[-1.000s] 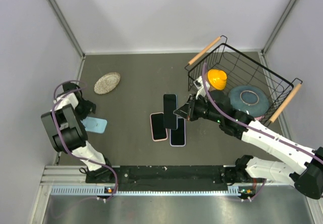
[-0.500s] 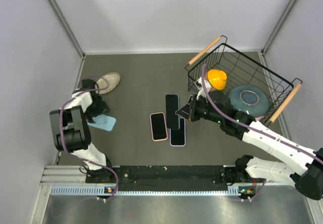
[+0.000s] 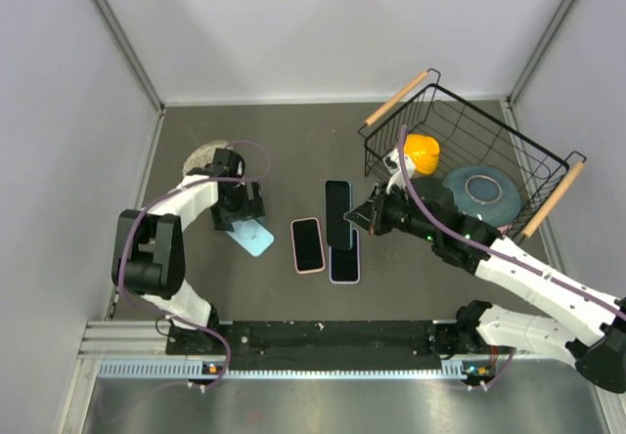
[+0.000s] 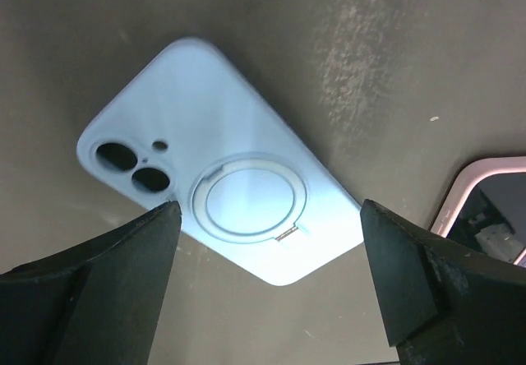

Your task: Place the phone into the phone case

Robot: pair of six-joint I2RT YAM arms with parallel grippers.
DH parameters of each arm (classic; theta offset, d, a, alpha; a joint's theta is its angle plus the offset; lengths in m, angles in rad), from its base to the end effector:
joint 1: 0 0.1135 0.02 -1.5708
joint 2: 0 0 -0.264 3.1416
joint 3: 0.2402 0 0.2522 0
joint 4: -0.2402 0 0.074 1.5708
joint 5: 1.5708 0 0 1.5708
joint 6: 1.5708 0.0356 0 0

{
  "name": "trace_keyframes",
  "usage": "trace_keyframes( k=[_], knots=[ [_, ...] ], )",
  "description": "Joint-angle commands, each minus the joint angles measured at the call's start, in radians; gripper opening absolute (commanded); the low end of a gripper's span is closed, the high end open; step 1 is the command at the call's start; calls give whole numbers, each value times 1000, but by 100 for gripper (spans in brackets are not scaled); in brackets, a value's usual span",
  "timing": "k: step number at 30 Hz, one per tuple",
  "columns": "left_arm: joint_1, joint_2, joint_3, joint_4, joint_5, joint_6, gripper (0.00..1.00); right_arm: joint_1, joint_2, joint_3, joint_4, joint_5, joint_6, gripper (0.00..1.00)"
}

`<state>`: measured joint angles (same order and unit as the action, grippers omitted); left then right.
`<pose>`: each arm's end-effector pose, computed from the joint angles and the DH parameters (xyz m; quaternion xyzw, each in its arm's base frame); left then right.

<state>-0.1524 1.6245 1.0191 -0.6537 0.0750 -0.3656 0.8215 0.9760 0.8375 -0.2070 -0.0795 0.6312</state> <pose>0.2994 -0.0487 0.1828 -0.0992 0.9822 -0.0755 0.1405 0.1519 0.1674 0.3207 -0.1004 0.8116 0.4059 0.4080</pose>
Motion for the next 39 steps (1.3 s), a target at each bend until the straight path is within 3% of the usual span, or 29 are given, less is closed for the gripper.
trace_keyframes(
  k=[1,3,8,17,25,31,37,39],
  knots=[
    [1,-103,-33,-49,-97,-117,97,-4,-42,15,70,6,4,0],
    [2,-127,-42,-87,-189,-264,94,-5,-40,15,70,6,4,0],
    [-3,-173,-68,-139,-208,-554,93,-4,-53,8,69,9,4,0],
    [-30,-132,-60,-106,-244,-726,90,-4,-92,-18,55,20,10,0],
    [-67,4,10,-103,-222,-731,95,-4,-97,-15,43,29,-1,0],
    [-90,64,36,-141,-251,-730,90,-4,-92,-9,38,41,-10,0],
    [-90,48,9,-101,-227,-603,78,-4,-77,-17,41,34,4,0],
    [-90,29,-13,-72,-183,-511,67,-4,-62,-21,67,21,7,0]
  ],
)
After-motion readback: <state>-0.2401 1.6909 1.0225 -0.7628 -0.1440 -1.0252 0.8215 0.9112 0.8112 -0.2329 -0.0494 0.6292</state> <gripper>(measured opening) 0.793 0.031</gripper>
